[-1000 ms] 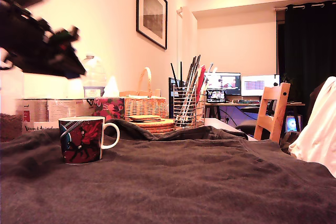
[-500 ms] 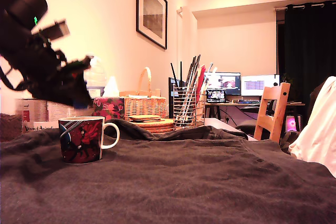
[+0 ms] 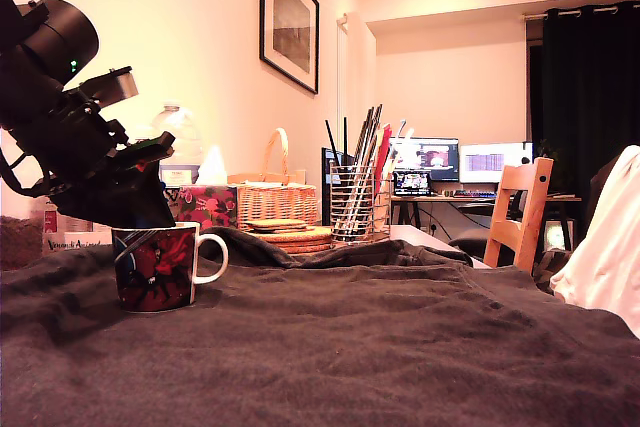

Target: Pick up the coffee capsules on the table and drop them inside the coffee cup

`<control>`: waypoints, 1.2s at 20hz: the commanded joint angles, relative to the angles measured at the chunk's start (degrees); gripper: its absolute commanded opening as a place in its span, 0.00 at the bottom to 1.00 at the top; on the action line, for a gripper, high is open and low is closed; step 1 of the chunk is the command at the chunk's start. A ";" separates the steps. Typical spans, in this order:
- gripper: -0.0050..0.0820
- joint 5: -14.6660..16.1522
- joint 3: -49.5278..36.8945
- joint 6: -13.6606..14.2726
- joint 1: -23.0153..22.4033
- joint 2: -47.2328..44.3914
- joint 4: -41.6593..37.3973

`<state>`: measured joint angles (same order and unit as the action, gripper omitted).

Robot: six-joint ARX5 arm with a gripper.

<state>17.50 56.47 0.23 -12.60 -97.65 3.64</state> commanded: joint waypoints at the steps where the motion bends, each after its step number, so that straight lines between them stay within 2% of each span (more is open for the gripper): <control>1: 0.35 0.00 0.20 0.26 0.13 -0.63 0.87; 3: 0.40 0.00 0.20 0.26 0.13 -0.63 1.81; 6: 0.63 0.02 0.20 0.26 0.13 -0.63 2.05; 8: 0.70 0.02 0.20 0.26 0.11 -0.63 1.97; 14: 0.69 0.31 2.38 0.22 0.09 -0.59 2.80; 16: 0.68 2.03 3.93 0.20 0.04 -0.35 4.90; 18: 0.60 3.34 5.79 -0.24 -0.17 0.26 7.91; 19: 0.54 3.72 6.54 -0.24 -0.17 0.63 9.05; 22: 0.25 5.33 7.96 -0.24 -0.22 2.19 12.83; 24: 0.12 6.51 8.13 -0.26 -0.22 3.56 14.88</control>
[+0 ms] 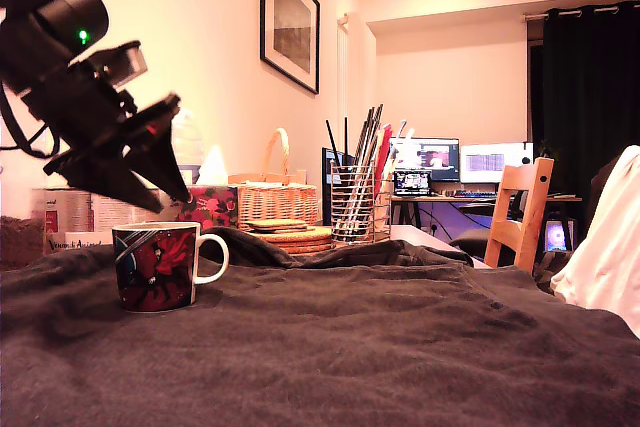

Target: Pick up the coffee capsules on the table and drop them inside the coffee cup

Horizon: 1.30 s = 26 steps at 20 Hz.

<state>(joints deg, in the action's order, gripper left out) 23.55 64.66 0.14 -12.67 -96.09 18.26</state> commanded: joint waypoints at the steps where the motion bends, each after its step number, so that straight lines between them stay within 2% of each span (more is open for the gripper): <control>1: 0.09 0.50 -0.07 -0.22 -0.15 2.78 1.14; 3: 0.04 0.50 -0.09 -0.33 -0.24 4.63 2.49; 8: 0.04 0.55 -1.64 -0.31 -0.24 10.82 4.07; 15: 0.04 0.85 -9.18 -0.33 -0.20 17.42 1.75; 19: 0.04 1.62 -15.78 -1.40 -0.20 20.94 0.20; 22: 0.04 1.64 -24.13 -1.70 -0.20 25.27 -2.97; 24: 0.04 1.68 -30.03 -4.07 -0.20 28.81 -5.22; 26: 0.04 1.68 -34.12 -4.98 -0.20 32.11 -4.98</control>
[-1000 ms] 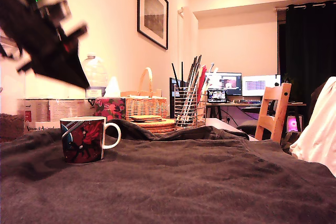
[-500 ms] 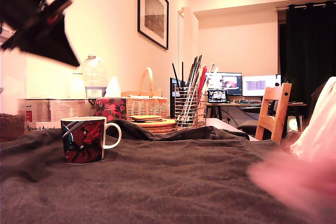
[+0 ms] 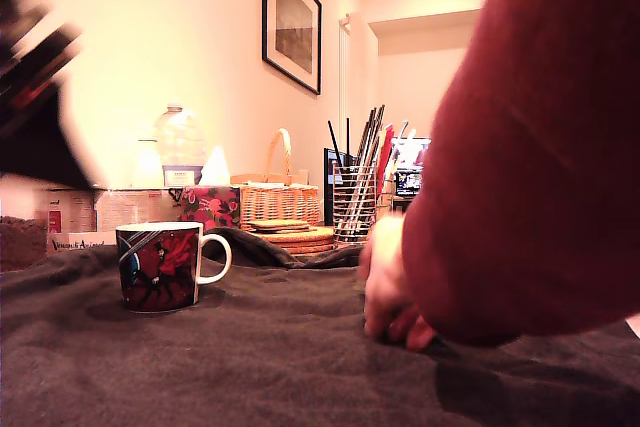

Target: Pick up the coffee capsules on the table and drop them inside the coffee cup

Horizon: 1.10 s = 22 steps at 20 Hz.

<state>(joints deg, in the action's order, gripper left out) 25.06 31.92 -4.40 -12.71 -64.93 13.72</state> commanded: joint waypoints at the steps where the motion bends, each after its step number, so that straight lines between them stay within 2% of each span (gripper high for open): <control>1: 0.04 0.20 -2.80 -0.68 -0.15 2.56 -0.39; 4: 0.04 0.26 -4.31 -2.93 -0.48 6.71 0.00; 7: 0.04 0.17 -4.39 -2.89 -1.66 9.86 -0.52; 10: 0.04 -0.02 -4.39 -2.25 -2.58 11.47 -2.64; 11: 0.04 -0.09 -4.39 -0.94 -2.86 11.50 -3.32; 13: 0.04 -0.22 -4.39 -0.42 -3.41 11.72 -3.87; 17: 0.04 -3.65 -4.39 0.13 -4.09 11.74 -6.69; 22: 0.04 -3.61 -4.44 0.42 -6.05 11.74 -10.45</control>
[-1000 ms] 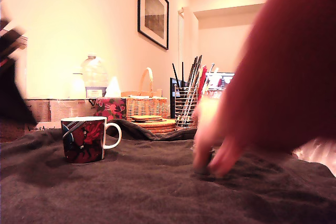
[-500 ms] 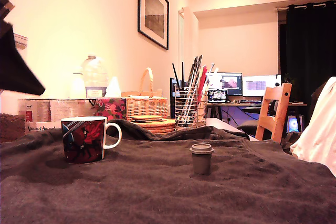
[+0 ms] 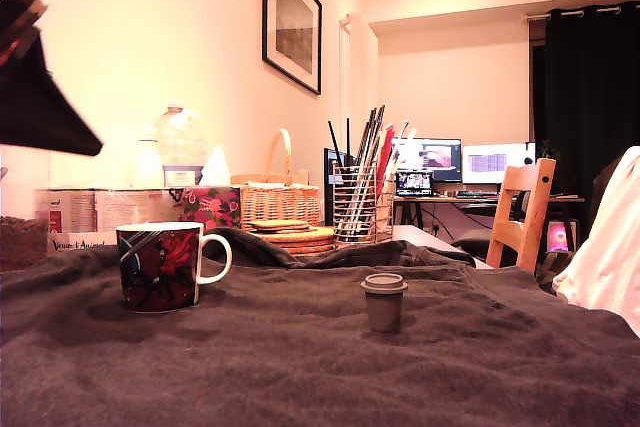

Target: Pick up the coffee capsules on the table and drop them inside the coffee cup

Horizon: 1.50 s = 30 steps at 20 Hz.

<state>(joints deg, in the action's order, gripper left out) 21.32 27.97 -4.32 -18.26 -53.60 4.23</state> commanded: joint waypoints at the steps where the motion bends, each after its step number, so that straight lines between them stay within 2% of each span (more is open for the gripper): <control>1: 0.04 0.33 -0.57 0.37 -1.38 0.42 -1.84; 7: 0.04 1.42 -5.70 0.46 -8.20 0.42 -10.86; 11: 0.04 3.85 -11.08 0.48 -12.48 0.42 -17.29; 13: 0.04 4.13 -13.25 0.24 -14.71 0.42 -20.31; 18: 0.04 3.93 -14.21 1.36 -18.56 0.35 -20.52; 23: 0.05 3.54 -14.19 2.01 -19.02 0.35 -20.57; 24: 0.07 2.91 -14.19 2.01 -19.02 0.35 -20.57; 25: 0.15 1.95 -14.19 1.99 -19.02 0.35 -20.57; 28: 0.57 -0.87 -14.19 2.40 -19.04 0.33 -20.70; 29: 0.67 -1.49 -14.19 2.93 -19.02 0.33 -20.85; 30: 0.71 -2.29 -14.19 2.91 -19.02 0.20 -21.46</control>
<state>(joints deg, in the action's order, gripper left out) 19.31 15.18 -1.98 -37.12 -53.12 -16.12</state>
